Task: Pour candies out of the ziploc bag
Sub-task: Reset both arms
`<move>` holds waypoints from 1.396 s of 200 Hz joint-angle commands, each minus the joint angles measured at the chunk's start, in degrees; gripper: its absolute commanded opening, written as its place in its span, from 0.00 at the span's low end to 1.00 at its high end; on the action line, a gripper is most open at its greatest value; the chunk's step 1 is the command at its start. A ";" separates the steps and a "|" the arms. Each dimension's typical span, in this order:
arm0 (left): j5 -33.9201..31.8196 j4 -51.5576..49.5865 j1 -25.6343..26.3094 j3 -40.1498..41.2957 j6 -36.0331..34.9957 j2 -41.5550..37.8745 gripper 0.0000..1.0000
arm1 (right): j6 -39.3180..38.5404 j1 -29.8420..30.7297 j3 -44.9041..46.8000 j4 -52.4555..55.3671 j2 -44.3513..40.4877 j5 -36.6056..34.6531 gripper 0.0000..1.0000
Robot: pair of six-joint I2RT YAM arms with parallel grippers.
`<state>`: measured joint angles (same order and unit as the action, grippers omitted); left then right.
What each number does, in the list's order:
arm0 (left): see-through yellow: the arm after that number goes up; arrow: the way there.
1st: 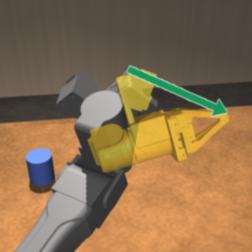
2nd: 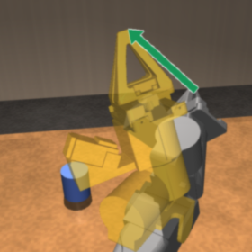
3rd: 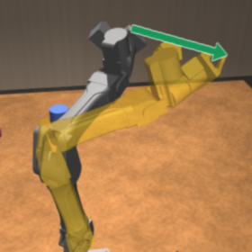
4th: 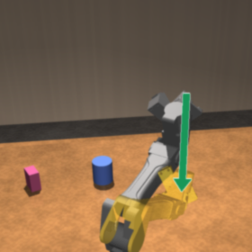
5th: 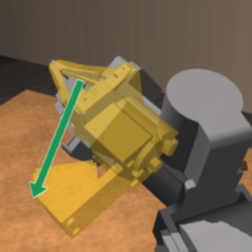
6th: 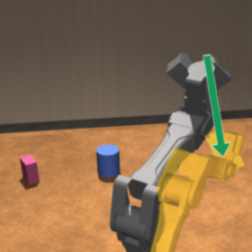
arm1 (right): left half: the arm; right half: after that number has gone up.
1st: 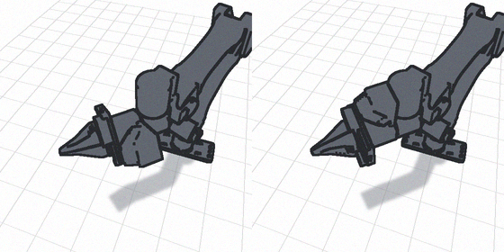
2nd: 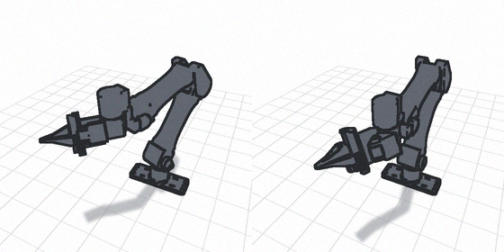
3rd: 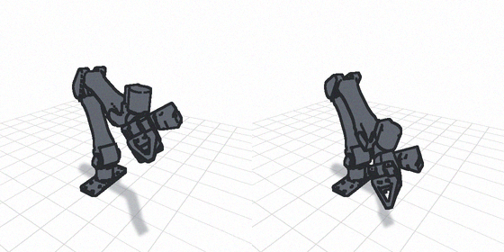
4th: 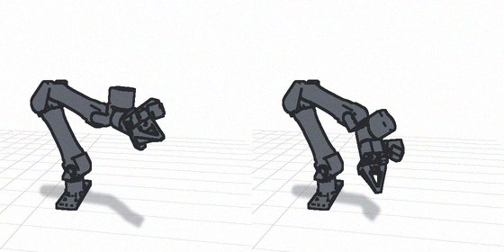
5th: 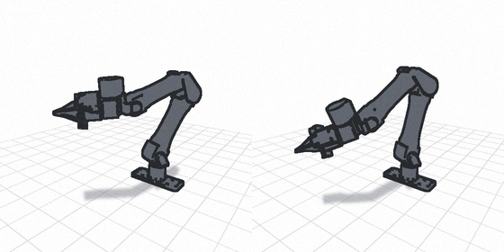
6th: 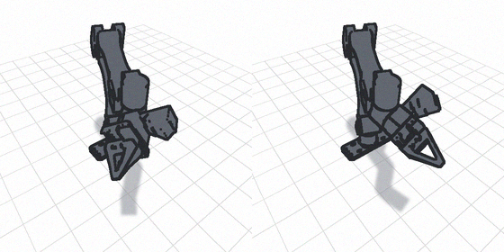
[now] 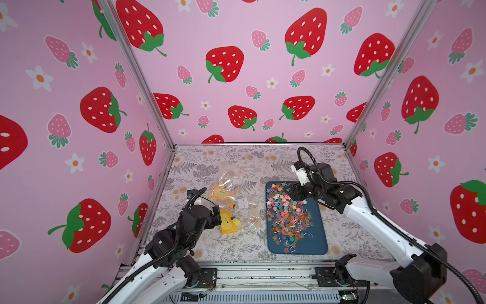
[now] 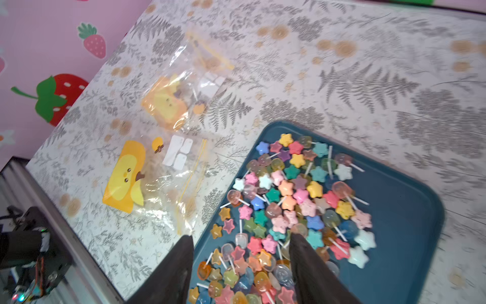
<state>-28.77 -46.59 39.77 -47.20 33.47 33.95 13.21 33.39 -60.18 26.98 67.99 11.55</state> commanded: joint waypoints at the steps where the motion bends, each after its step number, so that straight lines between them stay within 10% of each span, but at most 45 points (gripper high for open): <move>1: -5.25 -6.58 -0.30 -7.39 -6.51 0.08 0.99 | -2.49 -2.64 -2.35 1.63 -2.84 -3.16 0.63; 52: -7.52 17.42 -9.01 -4.14 -34.09 4.52 0.99 | -11.87 -14.34 1.64 -6.55 -9.90 -14.18 0.63; 76: 8.03 26.64 -27.00 1.77 -28.36 12.15 0.99 | -13.57 -21.25 12.59 -19.84 -14.68 -26.35 0.62; 123: 11.59 44.25 -38.64 15.37 -24.58 24.70 0.99 | -17.06 -25.26 32.22 -44.64 -10.45 -32.81 0.64; 187: 18.81 78.06 -42.59 27.80 -26.10 34.87 0.99 | -17.88 -25.91 39.19 -70.33 10.43 -31.44 0.64; 279: 34.89 94.74 -43.85 23.56 -30.29 54.43 0.99 | -14.35 -32.38 34.07 -72.33 22.09 -17.78 0.65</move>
<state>0.49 42.72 -3.86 -21.43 5.69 88.03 -2.28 2.22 -26.22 -42.26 89.23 -10.02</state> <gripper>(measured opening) 0.994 0.646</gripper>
